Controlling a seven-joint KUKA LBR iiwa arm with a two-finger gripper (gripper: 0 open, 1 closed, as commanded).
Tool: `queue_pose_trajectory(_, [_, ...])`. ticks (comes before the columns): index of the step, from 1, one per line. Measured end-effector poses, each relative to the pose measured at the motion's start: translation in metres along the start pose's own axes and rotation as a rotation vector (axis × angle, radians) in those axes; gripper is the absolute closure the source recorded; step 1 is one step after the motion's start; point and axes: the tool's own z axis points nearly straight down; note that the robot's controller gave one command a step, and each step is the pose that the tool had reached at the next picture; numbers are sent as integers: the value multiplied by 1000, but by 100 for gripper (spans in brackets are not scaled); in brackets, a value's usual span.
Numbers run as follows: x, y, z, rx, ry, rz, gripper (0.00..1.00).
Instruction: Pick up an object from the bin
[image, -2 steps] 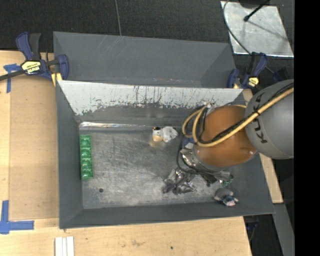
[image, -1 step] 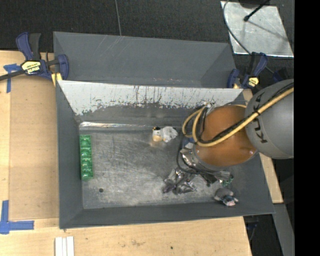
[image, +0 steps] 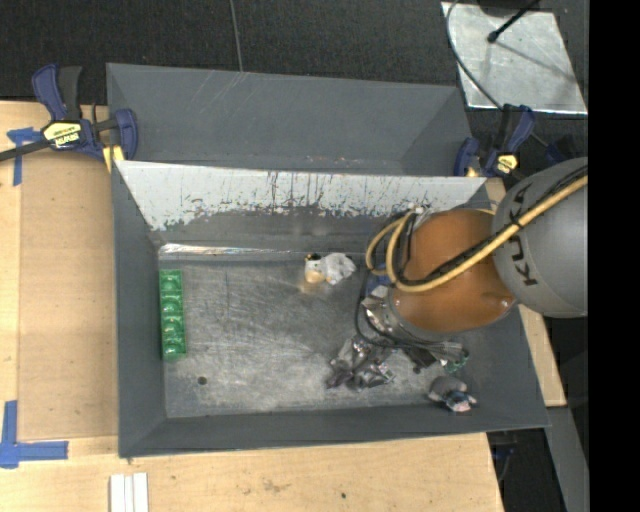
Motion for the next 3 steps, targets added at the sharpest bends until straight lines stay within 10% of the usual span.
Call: queue_pose_trajectory(3, [0,0,-25,-1,4,3,100])
